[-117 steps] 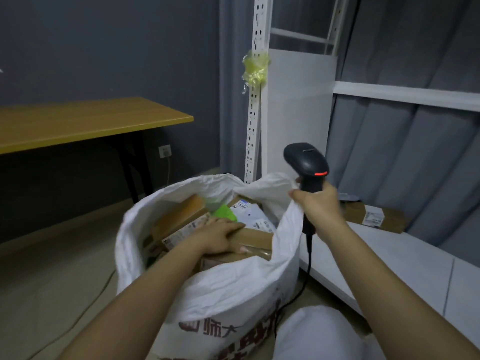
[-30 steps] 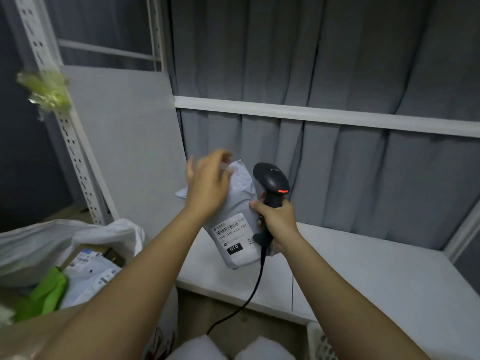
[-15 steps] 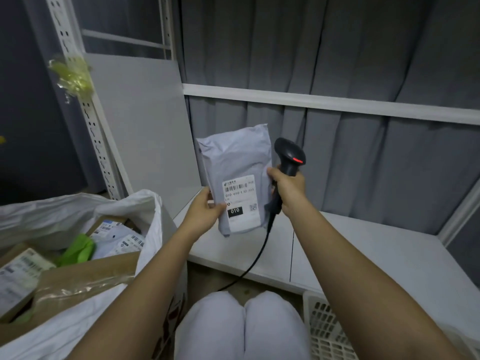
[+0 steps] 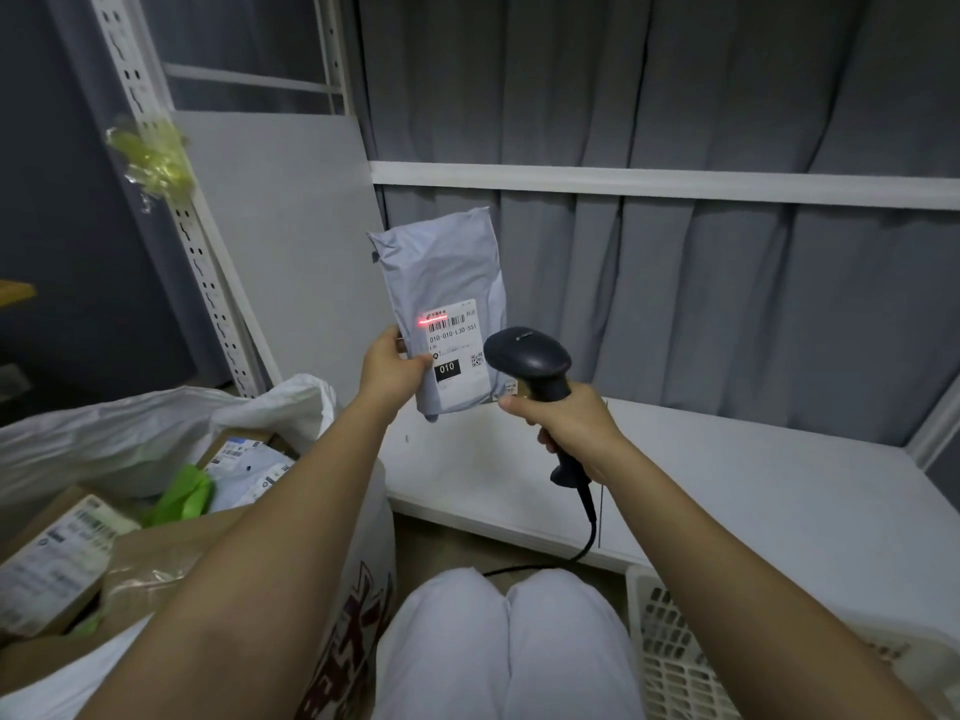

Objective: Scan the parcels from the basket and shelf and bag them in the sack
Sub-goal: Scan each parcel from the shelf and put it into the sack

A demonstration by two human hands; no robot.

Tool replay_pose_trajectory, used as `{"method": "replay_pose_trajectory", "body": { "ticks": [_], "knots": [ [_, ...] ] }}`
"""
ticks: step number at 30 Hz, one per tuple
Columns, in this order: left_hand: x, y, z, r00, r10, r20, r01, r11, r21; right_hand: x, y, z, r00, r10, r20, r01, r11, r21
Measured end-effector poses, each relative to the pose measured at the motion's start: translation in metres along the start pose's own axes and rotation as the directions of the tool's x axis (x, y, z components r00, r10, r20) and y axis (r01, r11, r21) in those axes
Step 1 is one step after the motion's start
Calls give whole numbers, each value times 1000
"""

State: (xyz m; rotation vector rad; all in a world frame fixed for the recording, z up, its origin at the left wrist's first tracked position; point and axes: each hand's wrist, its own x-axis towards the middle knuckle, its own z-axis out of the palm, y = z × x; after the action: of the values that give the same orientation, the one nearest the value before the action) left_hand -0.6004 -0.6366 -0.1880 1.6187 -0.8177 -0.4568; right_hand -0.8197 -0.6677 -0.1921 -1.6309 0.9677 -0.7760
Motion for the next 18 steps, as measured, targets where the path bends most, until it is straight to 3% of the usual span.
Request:
{"method": "replay_pose_trajectory", "body": {
  "ticks": [18],
  "knots": [
    [-5, 6, -14, 999, 25, -35, -27, 998, -54, -7, -18, 9, 999, 7, 42, -8, 1000, 24]
  ]
}}
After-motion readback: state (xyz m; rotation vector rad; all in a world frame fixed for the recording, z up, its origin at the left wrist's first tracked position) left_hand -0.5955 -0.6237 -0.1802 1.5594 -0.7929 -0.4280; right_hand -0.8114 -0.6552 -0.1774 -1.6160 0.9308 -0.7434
